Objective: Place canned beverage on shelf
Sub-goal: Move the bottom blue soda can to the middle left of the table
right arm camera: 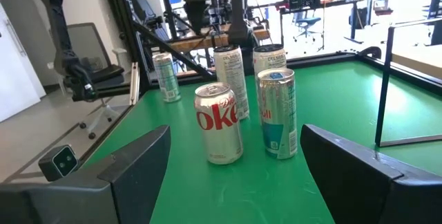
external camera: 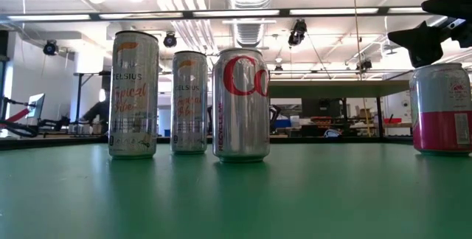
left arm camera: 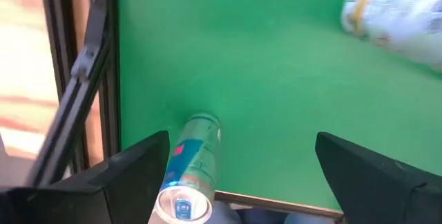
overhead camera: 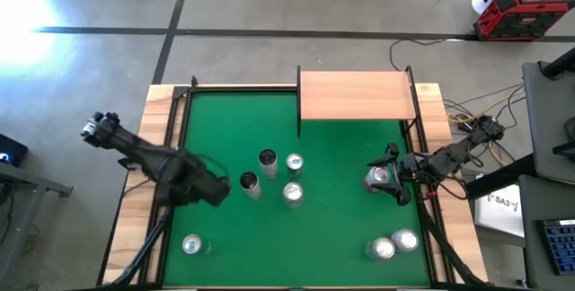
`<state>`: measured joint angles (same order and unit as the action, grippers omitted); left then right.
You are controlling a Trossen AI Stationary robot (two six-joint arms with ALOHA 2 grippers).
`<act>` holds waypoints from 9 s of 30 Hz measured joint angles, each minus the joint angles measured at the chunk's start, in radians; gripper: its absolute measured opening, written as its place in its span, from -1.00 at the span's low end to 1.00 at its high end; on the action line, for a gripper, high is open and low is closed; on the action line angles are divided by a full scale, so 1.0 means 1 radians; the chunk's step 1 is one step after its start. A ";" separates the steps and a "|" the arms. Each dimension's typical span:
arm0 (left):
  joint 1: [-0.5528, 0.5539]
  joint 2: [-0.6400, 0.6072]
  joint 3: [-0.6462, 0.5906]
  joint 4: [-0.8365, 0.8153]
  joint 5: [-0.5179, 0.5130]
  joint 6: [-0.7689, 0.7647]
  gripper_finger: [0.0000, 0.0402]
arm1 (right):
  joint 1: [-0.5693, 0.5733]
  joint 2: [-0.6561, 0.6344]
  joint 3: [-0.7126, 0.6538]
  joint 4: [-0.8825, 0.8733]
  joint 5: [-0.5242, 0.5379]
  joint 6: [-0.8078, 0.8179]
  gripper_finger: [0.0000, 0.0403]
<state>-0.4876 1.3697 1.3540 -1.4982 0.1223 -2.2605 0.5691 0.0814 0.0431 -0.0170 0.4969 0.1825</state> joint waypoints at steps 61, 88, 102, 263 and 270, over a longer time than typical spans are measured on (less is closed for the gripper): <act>-0.464 0.323 0.000 0.244 -0.110 -0.502 0.07 | 0.000 0.000 0.000 0.000 0.000 0.000 0.57; -0.154 0.332 0.059 0.285 -0.141 -0.485 0.07 | 0.000 0.000 0.000 0.000 0.000 0.000 0.57; -0.015 0.332 0.059 0.294 -0.131 -0.622 0.11 | 0.000 0.000 0.000 0.000 0.000 0.000 0.57; 0.066 0.332 0.057 0.241 -0.158 0.240 0.18 | 0.000 0.000 0.000 0.000 0.000 0.000 0.57; 0.066 0.332 0.023 0.244 -0.138 0.193 0.18 | 0.000 0.000 0.000 0.000 0.000 0.000 0.57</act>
<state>-0.4214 1.7012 1.3771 -1.2538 -0.0162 -2.0673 0.5690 0.0814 0.0429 -0.0170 0.4969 0.1822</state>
